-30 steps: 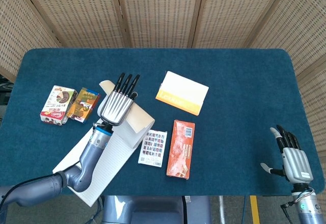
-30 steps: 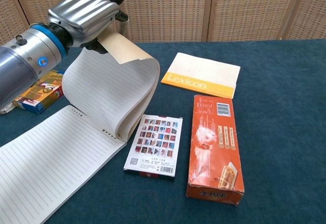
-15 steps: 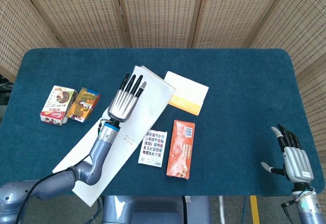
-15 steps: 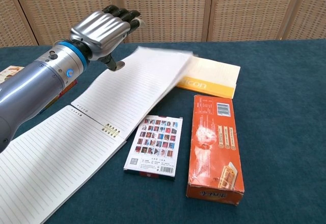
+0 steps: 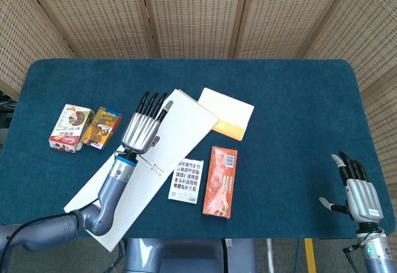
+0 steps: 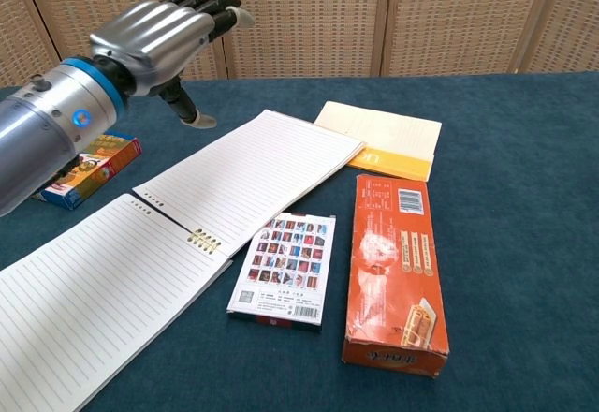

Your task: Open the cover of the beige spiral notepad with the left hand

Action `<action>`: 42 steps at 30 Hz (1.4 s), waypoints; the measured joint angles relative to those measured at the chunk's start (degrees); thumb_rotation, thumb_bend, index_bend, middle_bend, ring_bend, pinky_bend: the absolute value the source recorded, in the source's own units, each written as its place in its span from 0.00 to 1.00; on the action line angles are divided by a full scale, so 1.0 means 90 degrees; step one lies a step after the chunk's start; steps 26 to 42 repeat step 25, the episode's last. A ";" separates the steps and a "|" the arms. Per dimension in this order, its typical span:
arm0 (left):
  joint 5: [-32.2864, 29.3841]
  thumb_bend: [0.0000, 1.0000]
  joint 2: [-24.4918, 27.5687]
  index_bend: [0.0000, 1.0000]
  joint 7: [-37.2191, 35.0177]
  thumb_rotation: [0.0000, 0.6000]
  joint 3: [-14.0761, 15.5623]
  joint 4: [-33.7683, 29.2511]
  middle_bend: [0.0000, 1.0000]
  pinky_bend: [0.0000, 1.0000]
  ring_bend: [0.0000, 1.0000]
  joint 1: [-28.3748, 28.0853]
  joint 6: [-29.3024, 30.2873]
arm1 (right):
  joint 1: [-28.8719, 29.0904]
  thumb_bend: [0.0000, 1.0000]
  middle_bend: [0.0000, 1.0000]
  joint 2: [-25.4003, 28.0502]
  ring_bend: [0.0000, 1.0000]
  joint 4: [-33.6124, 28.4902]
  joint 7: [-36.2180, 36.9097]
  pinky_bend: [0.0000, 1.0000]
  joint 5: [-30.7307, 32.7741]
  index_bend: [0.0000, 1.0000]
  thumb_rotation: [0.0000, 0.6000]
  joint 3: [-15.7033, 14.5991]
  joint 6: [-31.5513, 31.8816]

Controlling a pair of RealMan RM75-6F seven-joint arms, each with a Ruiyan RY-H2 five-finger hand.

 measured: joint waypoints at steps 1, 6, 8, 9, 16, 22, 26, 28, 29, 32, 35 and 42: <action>0.0007 0.00 0.0144 0.00 -0.0028 1.00 0.0063 -0.0283 0.00 0.00 0.00 0.0117 0.0092 | -0.0001 0.00 0.00 0.0002 0.00 0.0000 -0.0013 0.00 0.0001 0.00 1.00 -0.0001 0.0000; 0.0068 0.00 0.0845 0.00 -0.0132 1.00 0.0503 -0.1471 0.00 0.00 0.00 0.0740 0.0525 | -0.0005 0.00 0.00 0.0013 0.00 -0.0009 -0.0145 0.00 -0.0005 0.00 1.00 -0.0010 0.0016; 0.0163 0.00 0.1252 0.00 -0.0165 1.00 0.0894 -0.2002 0.00 0.00 0.00 0.1125 0.0755 | -0.0012 0.00 0.00 0.0014 0.00 -0.0018 -0.0225 0.00 -0.0015 0.00 1.00 -0.0009 0.0055; 0.0212 0.00 0.1433 0.00 -0.0171 1.00 0.1088 -0.2197 0.00 0.00 0.00 0.1290 0.0851 | -0.0017 0.00 0.00 0.0013 0.00 -0.0021 -0.0247 0.00 -0.0016 0.00 1.00 -0.0008 0.0070; 0.0863 0.00 0.2361 0.00 -0.0491 1.00 0.2367 -0.3069 0.00 0.00 0.00 0.2480 0.1671 | -0.0023 0.00 0.00 -0.0006 0.00 -0.0019 -0.0383 0.00 -0.0063 0.00 1.00 -0.0023 0.0108; 0.1681 0.00 0.2407 0.00 -0.0861 1.00 0.2711 -0.2630 0.00 0.00 0.00 0.3062 0.2459 | -0.0034 0.00 0.00 -0.0035 0.00 -0.0029 -0.0521 0.00 -0.0129 0.00 1.00 -0.0036 0.0183; 0.1907 0.00 0.2442 0.00 -0.1139 1.00 0.2819 -0.2504 0.00 0.00 0.00 0.3298 0.2649 | -0.0050 0.00 0.00 -0.0038 0.00 -0.0029 -0.0533 0.00 -0.0116 0.00 1.00 -0.0041 0.0196; 0.1907 0.00 0.2442 0.00 -0.1139 1.00 0.2819 -0.2504 0.00 0.00 0.00 0.3298 0.2649 | -0.0050 0.00 0.00 -0.0038 0.00 -0.0029 -0.0533 0.00 -0.0116 0.00 1.00 -0.0041 0.0196; 0.1907 0.00 0.2442 0.00 -0.1139 1.00 0.2819 -0.2504 0.00 0.00 0.00 0.3298 0.2649 | -0.0050 0.00 0.00 -0.0038 0.00 -0.0029 -0.0533 0.00 -0.0116 0.00 1.00 -0.0041 0.0196; 0.1907 0.00 0.2442 0.00 -0.1139 1.00 0.2819 -0.2504 0.00 0.00 0.00 0.3298 0.2649 | -0.0050 0.00 0.00 -0.0038 0.00 -0.0029 -0.0533 0.00 -0.0116 0.00 1.00 -0.0041 0.0196; 0.1907 0.00 0.2442 0.00 -0.1139 1.00 0.2819 -0.2504 0.00 0.00 0.00 0.3298 0.2649 | -0.0050 0.00 0.00 -0.0038 0.00 -0.0029 -0.0533 0.00 -0.0116 0.00 1.00 -0.0041 0.0196; 0.1907 0.00 0.2442 0.00 -0.1139 1.00 0.2819 -0.2504 0.00 0.00 0.00 0.3298 0.2649 | -0.0050 0.00 0.00 -0.0038 0.00 -0.0029 -0.0533 0.00 -0.0116 0.00 1.00 -0.0041 0.0196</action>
